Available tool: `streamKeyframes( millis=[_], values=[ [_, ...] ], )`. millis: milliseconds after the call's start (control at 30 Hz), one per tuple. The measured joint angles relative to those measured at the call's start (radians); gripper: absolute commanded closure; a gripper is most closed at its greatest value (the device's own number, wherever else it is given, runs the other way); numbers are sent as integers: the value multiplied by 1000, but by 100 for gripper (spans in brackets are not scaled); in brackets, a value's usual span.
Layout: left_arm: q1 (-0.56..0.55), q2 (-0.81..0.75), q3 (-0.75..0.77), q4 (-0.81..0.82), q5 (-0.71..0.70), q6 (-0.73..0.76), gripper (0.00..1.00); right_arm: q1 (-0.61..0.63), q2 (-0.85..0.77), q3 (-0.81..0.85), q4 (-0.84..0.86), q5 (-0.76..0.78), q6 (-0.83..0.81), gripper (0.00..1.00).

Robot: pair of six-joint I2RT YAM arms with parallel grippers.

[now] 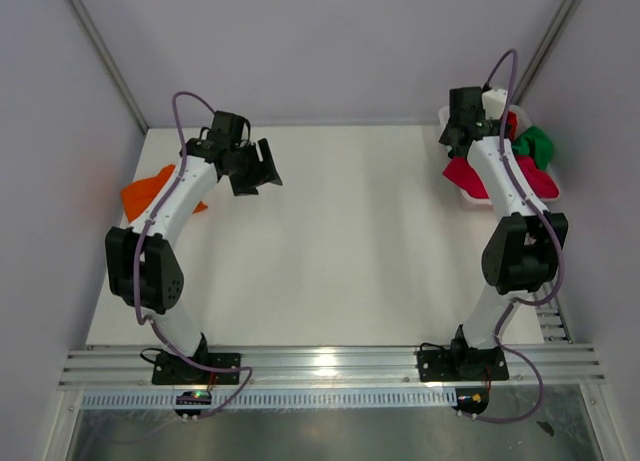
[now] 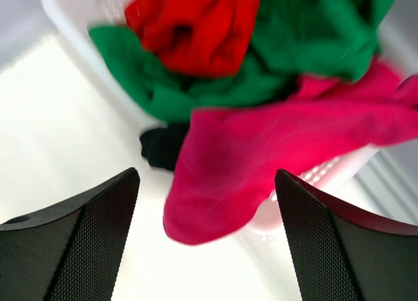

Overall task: Fold and stack the t-shirts
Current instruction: Put the neatly folded tshirt into the corner of the board with the left arm

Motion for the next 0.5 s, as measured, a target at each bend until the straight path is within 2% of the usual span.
streamKeyframes(
  millis=[300, 500],
  values=[
    [0, 16, -27, 27, 11, -16, 29, 3, -81, -280, -32, -129, 95, 15],
    [0, 32, -41, 39, 22, -20, 30, 4, -149, -294, -24, -129, 100, 16]
  ],
)
